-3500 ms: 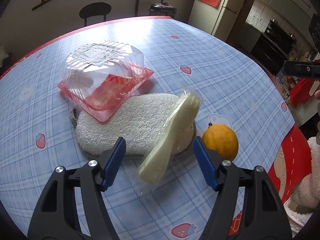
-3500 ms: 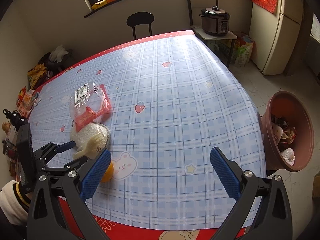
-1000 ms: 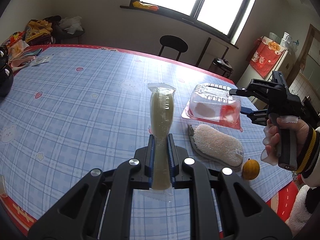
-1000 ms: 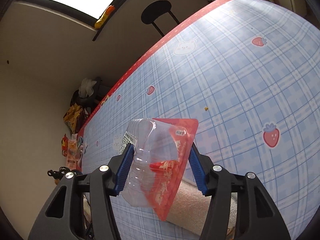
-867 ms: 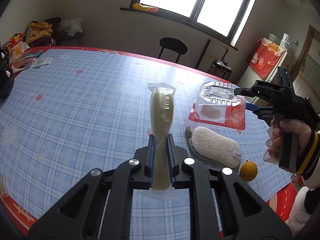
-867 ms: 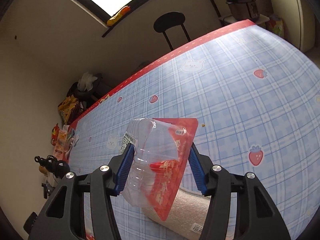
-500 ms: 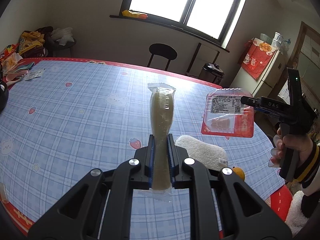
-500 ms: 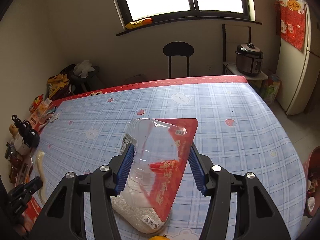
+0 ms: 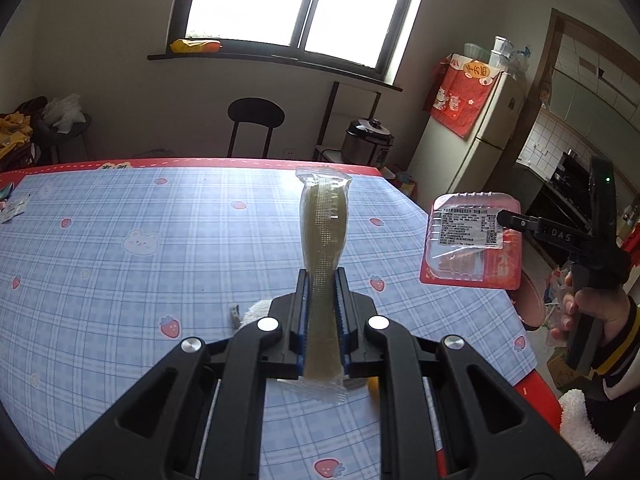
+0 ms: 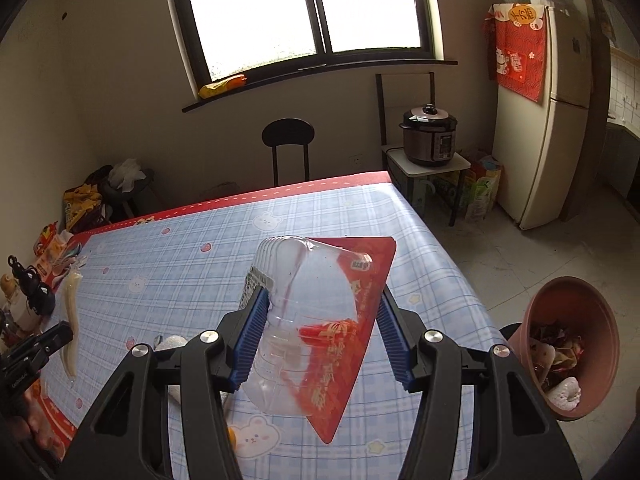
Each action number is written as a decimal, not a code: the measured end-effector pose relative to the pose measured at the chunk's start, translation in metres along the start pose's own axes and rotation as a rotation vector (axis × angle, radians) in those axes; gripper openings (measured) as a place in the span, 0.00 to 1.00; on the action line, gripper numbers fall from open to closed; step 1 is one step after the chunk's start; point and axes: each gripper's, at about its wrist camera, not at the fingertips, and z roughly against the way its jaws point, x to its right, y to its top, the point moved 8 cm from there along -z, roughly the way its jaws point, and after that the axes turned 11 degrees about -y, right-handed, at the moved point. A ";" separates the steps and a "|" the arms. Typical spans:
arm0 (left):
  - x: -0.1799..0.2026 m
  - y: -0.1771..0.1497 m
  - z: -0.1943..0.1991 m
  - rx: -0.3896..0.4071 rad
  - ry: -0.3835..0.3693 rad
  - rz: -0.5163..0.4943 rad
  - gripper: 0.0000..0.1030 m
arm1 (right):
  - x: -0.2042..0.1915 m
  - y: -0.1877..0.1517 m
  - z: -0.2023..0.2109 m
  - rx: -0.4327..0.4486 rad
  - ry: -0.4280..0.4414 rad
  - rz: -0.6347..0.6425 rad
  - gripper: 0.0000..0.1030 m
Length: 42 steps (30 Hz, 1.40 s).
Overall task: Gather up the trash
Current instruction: 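Carry the container and strip with both tools over the bin, then open the right tool to drop the container into the bin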
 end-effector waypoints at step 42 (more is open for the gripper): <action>0.364 0.011 -0.207 -0.148 -0.330 -0.258 0.15 | 0.376 -0.017 0.011 -0.063 -0.206 -0.253 0.84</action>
